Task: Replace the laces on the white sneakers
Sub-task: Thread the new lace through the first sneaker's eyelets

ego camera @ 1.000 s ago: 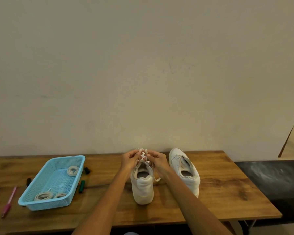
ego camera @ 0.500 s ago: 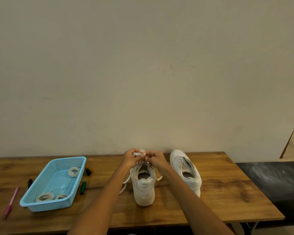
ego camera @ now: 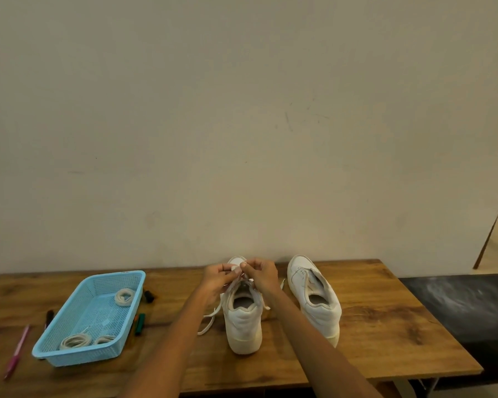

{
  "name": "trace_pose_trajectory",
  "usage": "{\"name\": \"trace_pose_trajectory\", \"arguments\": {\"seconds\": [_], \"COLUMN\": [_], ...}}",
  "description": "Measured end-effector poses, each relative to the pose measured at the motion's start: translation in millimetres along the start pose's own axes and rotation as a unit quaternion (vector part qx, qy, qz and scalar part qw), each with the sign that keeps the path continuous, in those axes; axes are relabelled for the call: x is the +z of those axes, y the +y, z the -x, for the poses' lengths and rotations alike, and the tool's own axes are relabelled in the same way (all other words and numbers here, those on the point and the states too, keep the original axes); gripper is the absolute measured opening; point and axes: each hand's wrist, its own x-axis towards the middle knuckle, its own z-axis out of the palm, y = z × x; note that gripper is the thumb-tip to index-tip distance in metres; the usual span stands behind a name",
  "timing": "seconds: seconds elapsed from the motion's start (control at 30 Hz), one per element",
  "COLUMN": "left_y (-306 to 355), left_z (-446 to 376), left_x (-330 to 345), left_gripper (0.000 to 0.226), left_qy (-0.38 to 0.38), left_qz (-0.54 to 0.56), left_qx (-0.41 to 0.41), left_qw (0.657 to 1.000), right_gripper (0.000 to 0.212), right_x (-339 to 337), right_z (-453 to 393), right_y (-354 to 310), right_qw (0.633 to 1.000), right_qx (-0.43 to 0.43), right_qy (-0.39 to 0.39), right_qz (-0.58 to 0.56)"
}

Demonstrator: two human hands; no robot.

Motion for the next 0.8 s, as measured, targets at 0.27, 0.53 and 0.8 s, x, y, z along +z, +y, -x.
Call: {"name": "trace_pose_trajectory", "arguments": {"seconds": [0.27, 0.53, 0.8], "left_y": [-7.4, -22.7, -23.0], "left_z": [1.8, 1.9, -1.4], "left_x": [17.1, 27.6, 29.0], "left_gripper": [0.005, 0.008, 0.006], "left_qy": [0.113, 0.155, 0.144], "left_qz": [-0.322, -0.214, -0.209], "left_qx": [0.201, 0.226, 0.194], "left_qw": [0.918, 0.938, 0.948], "right_gripper": [0.013, 0.018, 0.023], "right_x": [15.5, 2.2, -7.5], "right_z": [-0.2, 4.5, -5.1], "right_y": [-6.5, -8.4, -7.5], "right_qw": [0.989, 0.977, 0.949], "right_qx": [0.024, -0.022, -0.018], "right_qy": [0.099, -0.026, -0.070], "right_qz": [0.111, 0.212, 0.306]}}
